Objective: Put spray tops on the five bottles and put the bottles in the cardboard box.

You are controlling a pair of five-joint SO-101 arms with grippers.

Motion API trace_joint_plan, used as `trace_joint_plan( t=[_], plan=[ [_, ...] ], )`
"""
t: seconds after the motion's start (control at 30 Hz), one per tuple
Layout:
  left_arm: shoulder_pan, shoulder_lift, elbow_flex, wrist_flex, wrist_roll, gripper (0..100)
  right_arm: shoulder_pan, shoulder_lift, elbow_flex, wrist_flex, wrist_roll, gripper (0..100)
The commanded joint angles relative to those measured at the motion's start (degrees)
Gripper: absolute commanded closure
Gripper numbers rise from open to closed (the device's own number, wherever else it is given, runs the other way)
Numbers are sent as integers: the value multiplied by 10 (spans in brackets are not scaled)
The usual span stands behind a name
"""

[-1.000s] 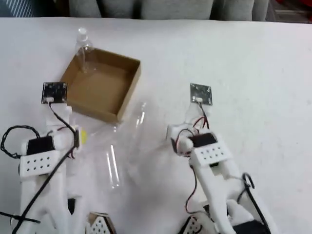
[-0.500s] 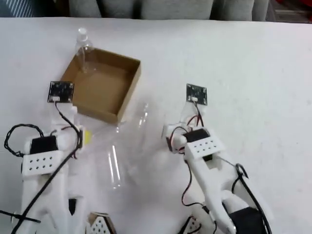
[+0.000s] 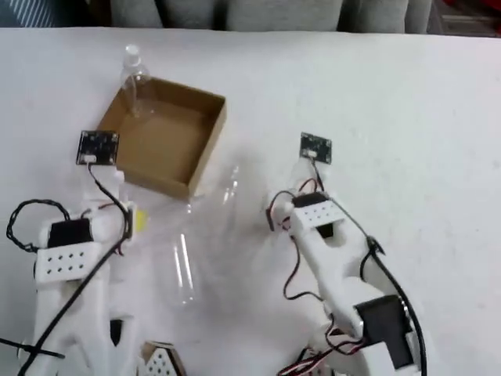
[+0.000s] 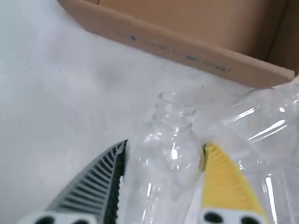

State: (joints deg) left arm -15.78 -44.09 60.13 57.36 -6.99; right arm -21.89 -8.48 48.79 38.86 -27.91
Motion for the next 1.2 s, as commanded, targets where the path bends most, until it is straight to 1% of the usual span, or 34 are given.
trace_joint_plan(
  t=[0.0,0.1,0.23,0.37,0.47,0.6,0.67,0.73,0.8,0.9,1.0,1.17],
  plan=[
    [8,-9,4,-13,-9,894,14,-11,-28,36,36,972],
    [8,-9,5,-13,-10,894,31,-50,-46,112,77,982],
    [8,-9,5,-13,-10,894,57,-103,-53,198,199,982],
    [8,-9,5,-13,-10,894,116,-120,-50,216,317,981],
    [8,-9,5,-13,-10,894,145,-99,-50,204,375,961],
    [9,-9,6,-13,-10,894,145,-35,-60,174,378,821],
    [9,-9,7,-13,-10,894,147,-6,-79,167,378,772],
    [9,-9,7,-13,-10,894,151,14,-99,174,367,775],
    [9,-9,7,-13,-10,894,153,15,-117,203,347,797],
    [9,-9,8,-13,-10,894,166,-7,-142,262,331,833],
    [9,-9,8,-13,-10,894,175,-31,-141,293,317,866],
    [8,-9,8,-13,-10,894,153,-60,-76,274,315,866]
  ],
)
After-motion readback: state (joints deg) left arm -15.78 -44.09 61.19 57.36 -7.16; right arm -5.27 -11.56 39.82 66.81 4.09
